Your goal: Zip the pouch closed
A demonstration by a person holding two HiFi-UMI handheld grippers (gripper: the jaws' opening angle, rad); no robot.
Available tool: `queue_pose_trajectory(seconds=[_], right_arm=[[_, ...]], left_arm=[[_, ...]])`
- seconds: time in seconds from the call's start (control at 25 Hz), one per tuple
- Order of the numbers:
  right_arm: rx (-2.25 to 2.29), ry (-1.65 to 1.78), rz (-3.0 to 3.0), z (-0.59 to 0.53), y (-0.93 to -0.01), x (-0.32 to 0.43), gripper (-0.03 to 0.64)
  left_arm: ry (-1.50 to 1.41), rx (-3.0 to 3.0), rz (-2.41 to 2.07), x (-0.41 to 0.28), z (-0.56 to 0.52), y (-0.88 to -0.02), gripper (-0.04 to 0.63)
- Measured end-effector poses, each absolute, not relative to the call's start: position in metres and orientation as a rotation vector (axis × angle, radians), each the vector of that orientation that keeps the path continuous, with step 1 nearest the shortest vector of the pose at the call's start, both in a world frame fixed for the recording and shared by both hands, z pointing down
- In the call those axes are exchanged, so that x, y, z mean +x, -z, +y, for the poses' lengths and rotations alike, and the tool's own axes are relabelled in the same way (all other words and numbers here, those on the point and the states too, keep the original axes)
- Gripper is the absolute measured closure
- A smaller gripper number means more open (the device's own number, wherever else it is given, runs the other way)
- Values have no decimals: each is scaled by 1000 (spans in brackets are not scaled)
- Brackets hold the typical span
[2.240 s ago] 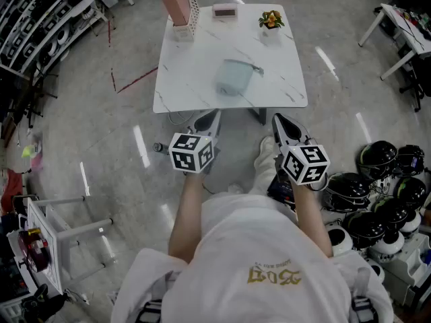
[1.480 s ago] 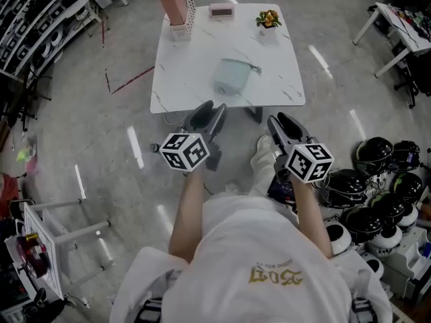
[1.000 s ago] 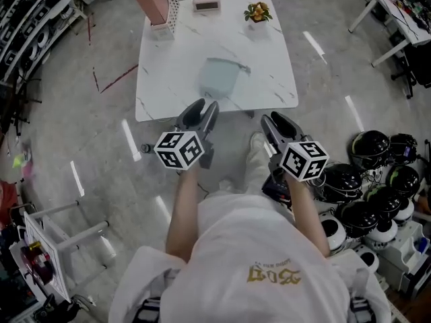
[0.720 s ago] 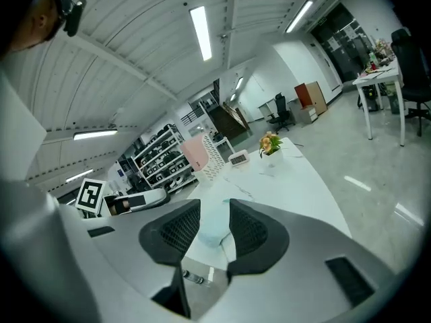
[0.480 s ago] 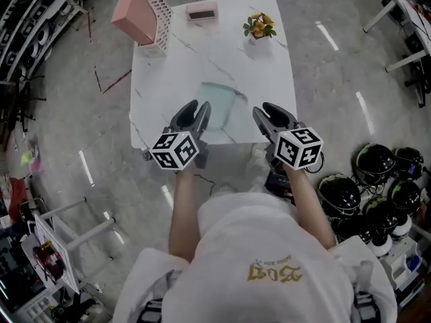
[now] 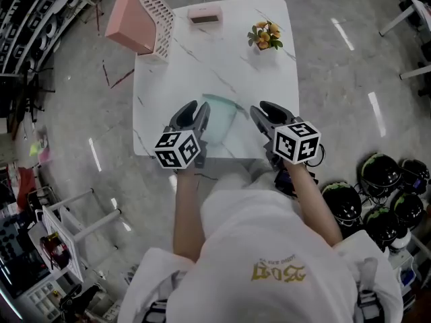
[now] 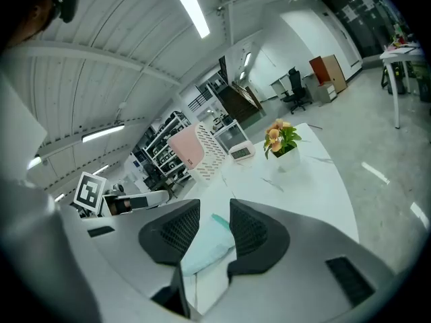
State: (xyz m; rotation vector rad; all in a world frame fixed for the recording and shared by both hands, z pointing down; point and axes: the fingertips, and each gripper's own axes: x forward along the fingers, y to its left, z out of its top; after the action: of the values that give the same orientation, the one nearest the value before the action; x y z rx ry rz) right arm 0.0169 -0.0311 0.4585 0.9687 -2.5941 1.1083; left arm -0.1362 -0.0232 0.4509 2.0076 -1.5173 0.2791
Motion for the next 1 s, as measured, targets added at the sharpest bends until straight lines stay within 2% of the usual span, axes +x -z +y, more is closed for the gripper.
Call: queue_pose_trajectory(seconds=[1.0], right_arm=[[851,-1164,-2310,-46,-546,-47,460]], left_arm=[[-496,1940,-1231,-148,-61,-520,430]])
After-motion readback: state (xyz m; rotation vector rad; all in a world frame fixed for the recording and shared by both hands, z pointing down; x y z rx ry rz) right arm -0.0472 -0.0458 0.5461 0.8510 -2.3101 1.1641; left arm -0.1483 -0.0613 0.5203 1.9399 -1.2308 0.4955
